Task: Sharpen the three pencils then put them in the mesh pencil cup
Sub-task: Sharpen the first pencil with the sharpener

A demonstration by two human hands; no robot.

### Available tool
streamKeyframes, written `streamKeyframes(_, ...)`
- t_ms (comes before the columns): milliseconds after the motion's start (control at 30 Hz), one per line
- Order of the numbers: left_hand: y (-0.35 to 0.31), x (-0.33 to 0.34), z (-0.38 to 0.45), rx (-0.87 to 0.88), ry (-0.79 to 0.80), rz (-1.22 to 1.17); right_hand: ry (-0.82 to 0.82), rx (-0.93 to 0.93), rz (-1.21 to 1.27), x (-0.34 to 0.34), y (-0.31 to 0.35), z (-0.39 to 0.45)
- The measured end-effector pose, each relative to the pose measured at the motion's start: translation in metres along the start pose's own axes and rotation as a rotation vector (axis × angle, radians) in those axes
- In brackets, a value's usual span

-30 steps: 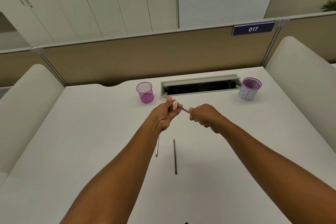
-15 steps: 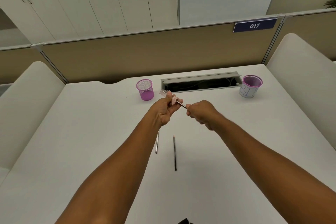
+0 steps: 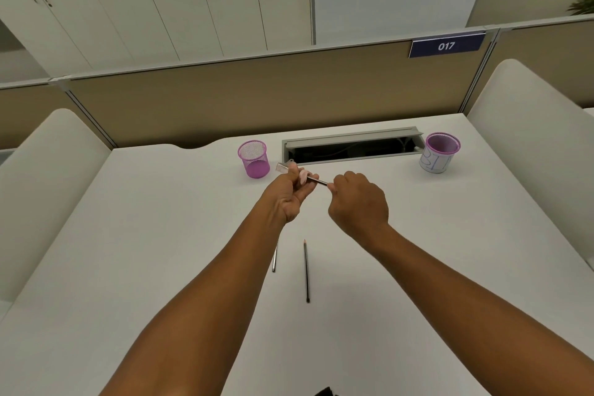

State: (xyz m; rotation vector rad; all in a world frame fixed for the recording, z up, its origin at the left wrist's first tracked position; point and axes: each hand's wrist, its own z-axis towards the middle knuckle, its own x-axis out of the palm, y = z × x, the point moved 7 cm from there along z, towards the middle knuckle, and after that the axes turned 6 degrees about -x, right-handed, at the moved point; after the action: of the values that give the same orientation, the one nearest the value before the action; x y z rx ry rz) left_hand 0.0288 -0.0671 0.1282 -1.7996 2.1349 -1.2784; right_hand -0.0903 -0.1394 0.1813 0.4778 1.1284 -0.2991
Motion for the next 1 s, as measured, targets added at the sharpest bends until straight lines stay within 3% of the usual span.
streamKeyframes(67, 0.001, 0.002, -0.001, -0.022, 0.024, 0.008, 0.014, 0.013, -0.039, -0.003, 0.004, -0.003)
streamKeyframes(133, -0.002, 0.002, -0.002, -0.024, 0.044, 0.013, 0.149, 0.197, 0.068, 0.001, -0.003, 0.002)
streamKeyframes(267, -0.007, 0.002, -0.002, -0.005, 0.048, 0.032, 0.543, 0.770, 0.852, 0.023, -0.015, 0.004)
streamKeyframes(333, -0.011, 0.003, -0.002, 0.011, 0.032, 0.030, 0.577, 0.724, 0.862, 0.024, -0.013, 0.007)
streamKeyframes(500, -0.015, 0.004, -0.002, 0.019, 0.008, 0.003, 0.200, 0.187, 0.340, 0.009, -0.003, 0.018)
streamKeyframes(633, -0.008, 0.003, -0.001, 0.005, 0.003, 0.012, 0.110, 0.017, 0.017, -0.002, 0.003, 0.015)
streamKeyframes(733, -0.007, 0.005, -0.001, 0.005, 0.025, 0.029, 0.213, 0.177, 0.114, 0.002, -0.004, 0.016)
streamKeyframes(867, -0.006, 0.007, -0.004, 0.000, 0.053, 0.070, 0.609, 0.859, 0.987, 0.024, -0.017, 0.004)
streamKeyframes(933, -0.006, 0.005, -0.004, 0.007, 0.040, 0.078, 0.683, 0.862, 1.027, 0.025, -0.015, 0.004)
streamKeyframes(1000, -0.006, 0.002, -0.001, 0.002, 0.023, 0.069, 0.621, 0.711, 0.852, 0.022, -0.016, 0.009)
